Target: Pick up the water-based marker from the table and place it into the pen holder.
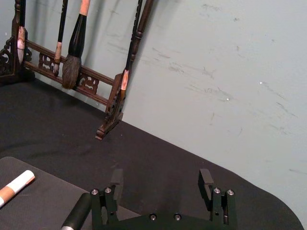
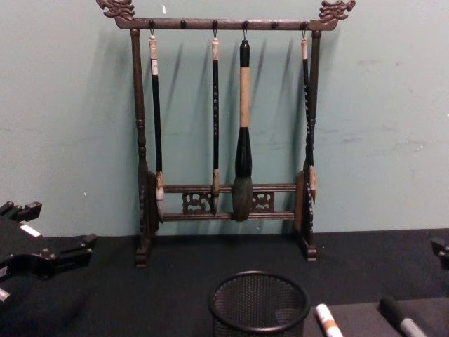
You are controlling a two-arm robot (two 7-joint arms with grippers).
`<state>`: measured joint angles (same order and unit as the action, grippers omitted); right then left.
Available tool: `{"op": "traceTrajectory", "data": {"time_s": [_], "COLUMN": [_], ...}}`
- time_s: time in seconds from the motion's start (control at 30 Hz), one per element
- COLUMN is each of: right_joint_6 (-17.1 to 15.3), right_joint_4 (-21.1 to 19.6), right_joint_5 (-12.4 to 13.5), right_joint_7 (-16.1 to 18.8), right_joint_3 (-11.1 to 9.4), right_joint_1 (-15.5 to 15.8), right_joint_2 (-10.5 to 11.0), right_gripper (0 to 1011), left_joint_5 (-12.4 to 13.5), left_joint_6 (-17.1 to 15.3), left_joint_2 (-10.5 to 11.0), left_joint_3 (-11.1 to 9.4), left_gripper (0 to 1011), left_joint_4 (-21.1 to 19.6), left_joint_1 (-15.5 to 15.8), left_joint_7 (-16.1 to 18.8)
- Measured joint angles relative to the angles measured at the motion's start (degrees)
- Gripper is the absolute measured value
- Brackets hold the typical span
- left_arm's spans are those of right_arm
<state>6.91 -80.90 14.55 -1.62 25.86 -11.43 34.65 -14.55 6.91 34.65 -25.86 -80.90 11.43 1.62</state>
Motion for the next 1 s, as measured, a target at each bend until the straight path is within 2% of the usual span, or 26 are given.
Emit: {"op": "traceTrajectory", "data": {"time_s": [1.0], "right_joint_6": [0.0], "right_joint_4": [0.0], "right_joint_5": [0.0], "right_joint_7": [0.0], "right_joint_3": [0.0], "right_joint_1": [0.0], "right_joint_2": [0.0], "right_gripper": [1003], "left_joint_5": [0.0], "left_joint_6": [0.0], "left_joint_2": [0.0], "left_joint_3": [0.0], "left_gripper": [1001], "left_joint_4": [0.0], "left_joint_1": [0.0], "left_joint_7": [0.0]}}
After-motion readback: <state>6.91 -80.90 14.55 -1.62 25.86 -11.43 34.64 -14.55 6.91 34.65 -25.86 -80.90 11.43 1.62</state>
